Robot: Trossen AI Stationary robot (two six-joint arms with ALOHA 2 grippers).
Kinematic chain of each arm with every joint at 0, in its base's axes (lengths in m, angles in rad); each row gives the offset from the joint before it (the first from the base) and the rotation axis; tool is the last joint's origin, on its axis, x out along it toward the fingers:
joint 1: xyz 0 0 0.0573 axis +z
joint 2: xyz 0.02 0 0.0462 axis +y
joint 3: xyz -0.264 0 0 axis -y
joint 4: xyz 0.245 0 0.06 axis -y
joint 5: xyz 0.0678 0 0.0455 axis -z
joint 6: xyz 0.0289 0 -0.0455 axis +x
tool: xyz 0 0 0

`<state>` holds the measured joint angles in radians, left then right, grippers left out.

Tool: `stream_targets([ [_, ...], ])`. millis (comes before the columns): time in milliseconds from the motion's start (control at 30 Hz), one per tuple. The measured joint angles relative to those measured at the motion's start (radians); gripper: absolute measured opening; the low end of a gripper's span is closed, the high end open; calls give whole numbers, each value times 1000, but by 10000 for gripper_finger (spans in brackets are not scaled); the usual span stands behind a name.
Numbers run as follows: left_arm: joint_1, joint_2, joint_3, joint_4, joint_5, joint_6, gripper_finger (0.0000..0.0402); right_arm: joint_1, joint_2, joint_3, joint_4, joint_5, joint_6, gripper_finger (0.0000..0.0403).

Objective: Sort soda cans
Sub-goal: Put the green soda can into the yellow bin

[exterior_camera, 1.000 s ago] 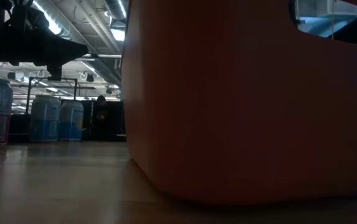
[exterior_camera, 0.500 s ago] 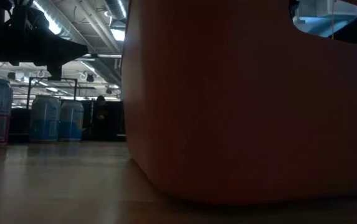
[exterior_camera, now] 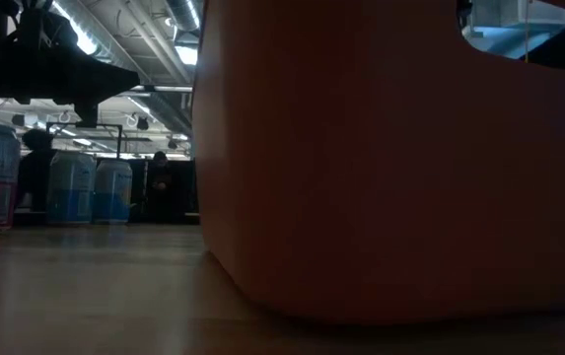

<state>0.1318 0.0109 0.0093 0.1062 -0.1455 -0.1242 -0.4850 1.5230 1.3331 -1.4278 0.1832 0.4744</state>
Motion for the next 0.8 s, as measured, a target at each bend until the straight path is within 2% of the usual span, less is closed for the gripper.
stream_targets([
  [233, 0, 0, 0, -28, 0, 0, 29, 0, 1, -45, 160, -18, 5, 288],
  [600, 0, 0, 0, -39, 0, 27, 29, -2, 2, -194, 256, -27, 18, 288],
  [800, 0, 0, 0, -39, 0, 21, 29, -25, 0, -229, 300, -37, 19, 297],
])
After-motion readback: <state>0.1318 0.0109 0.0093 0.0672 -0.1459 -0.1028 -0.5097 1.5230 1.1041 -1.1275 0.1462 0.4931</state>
